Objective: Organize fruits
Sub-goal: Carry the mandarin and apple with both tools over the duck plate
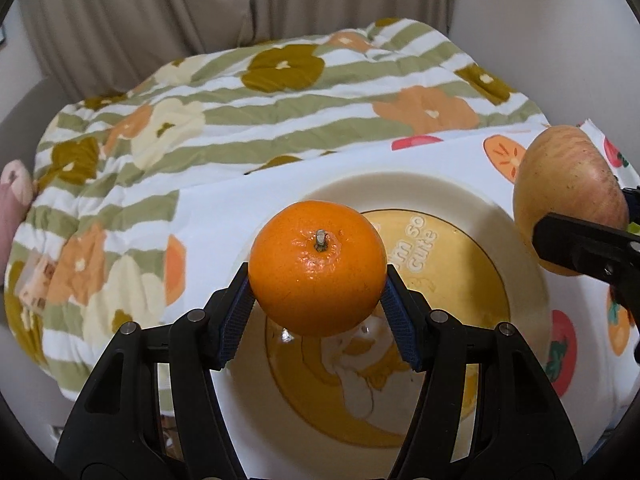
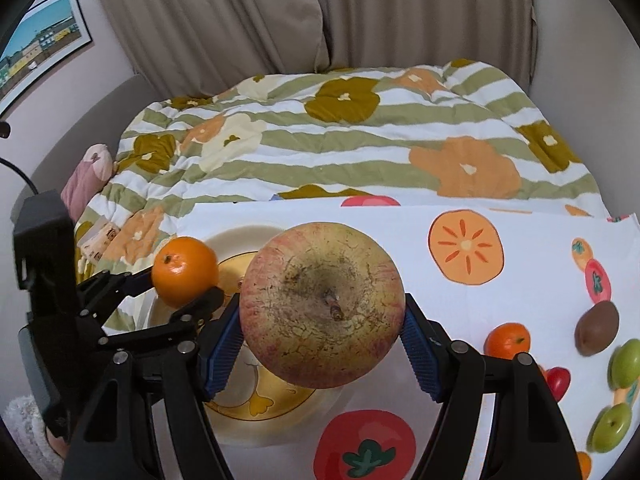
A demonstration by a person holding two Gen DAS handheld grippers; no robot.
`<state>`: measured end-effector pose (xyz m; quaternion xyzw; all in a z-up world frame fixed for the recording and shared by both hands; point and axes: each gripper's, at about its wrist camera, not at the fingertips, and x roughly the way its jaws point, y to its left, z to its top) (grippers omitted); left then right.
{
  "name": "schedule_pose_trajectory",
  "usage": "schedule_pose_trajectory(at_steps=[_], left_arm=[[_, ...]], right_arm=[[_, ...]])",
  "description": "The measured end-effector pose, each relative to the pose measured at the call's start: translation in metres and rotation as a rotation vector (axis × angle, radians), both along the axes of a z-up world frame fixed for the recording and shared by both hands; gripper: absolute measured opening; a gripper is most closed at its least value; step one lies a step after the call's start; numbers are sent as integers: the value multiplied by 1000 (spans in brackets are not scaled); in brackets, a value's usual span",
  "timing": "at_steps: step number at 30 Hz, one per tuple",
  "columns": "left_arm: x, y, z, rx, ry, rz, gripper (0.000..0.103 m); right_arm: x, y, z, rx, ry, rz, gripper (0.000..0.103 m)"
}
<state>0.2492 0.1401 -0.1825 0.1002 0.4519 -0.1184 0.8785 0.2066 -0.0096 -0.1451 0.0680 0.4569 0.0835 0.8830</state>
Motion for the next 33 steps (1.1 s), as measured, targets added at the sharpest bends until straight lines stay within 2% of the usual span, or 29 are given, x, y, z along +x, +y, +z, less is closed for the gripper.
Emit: schedule_pose_trajectory(at_steps=[7,11,13,15,17,20,33], left_arm=[[11,-7,-6,20,20,-46,66],[12,-8,-7,-3,38,-59,68],[10,-8,-3,-11,14,-68,75],[8,-8,6,-20,-20,-79,103],[5,-8,16,-11,-67,-82,103],[2,-6,23,15,-82,-78,103],[-23,50,22,-36,19,35,103]], right_arm=[[1,-3,-4,-2,10,-40,70],[2,-5,-3,-6,16,-54,70],[3,-4,-2,-7,16,-59,70],[4,-4,-1,-11,16,-61,70],[3,-5,-1,-9,10,-63,69],[2,-9,1,-2,10,-64,70],[21,14,-8,-26,26,46,70]])
